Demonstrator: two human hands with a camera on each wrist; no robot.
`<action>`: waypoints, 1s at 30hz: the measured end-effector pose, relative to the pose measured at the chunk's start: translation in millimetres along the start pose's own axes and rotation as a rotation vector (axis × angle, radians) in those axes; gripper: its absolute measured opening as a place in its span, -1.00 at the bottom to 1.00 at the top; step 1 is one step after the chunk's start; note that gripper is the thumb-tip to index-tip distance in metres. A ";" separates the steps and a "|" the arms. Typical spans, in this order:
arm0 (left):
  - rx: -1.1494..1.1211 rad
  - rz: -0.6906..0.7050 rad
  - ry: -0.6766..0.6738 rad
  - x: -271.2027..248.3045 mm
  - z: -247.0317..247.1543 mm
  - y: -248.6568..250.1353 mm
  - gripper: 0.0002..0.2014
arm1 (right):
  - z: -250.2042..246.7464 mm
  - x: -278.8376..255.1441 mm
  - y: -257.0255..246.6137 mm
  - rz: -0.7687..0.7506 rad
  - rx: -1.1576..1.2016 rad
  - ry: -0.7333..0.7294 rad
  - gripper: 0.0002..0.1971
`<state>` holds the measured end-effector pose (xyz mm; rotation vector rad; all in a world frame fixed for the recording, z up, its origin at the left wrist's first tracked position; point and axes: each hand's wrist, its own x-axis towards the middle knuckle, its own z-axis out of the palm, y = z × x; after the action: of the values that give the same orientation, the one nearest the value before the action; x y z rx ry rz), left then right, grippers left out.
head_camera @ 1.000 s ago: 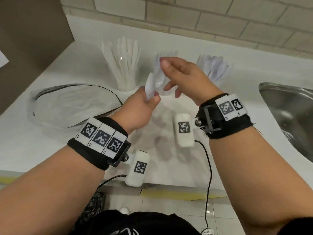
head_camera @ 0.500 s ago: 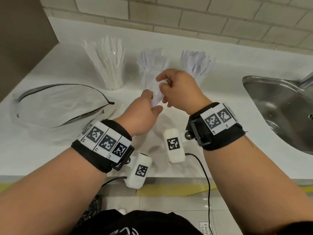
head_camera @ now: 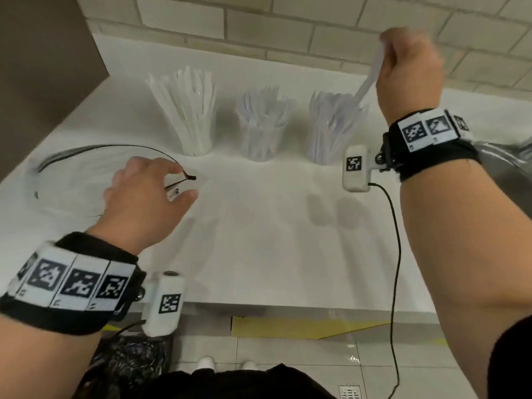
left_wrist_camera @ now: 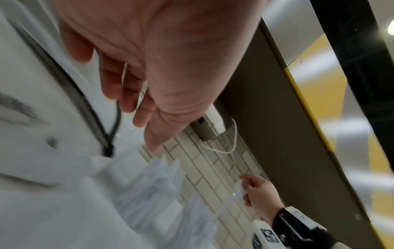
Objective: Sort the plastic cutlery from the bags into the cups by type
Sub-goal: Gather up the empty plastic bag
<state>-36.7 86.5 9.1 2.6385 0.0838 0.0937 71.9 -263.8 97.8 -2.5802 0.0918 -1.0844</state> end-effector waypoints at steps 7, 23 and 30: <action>0.370 -0.243 -0.222 -1.1 5.9 -22.5 -0.32 | 58.7 -24.0 17.7 0.100 -0.242 -0.492 -0.53; -0.850 -0.116 -0.301 19.7 -18.7 -30.6 -0.73 | 60.0 -121.3 -135.1 -0.055 0.558 -0.995 0.04; -1.319 -0.110 -0.499 9.2 -25.5 -19.9 -0.53 | 82.2 -156.8 -162.1 0.142 1.032 -1.217 0.01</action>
<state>-30.5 116.8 22.3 1.2780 -0.0112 -0.4096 7.5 -58.5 -8.6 -1.7750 -0.4419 0.5276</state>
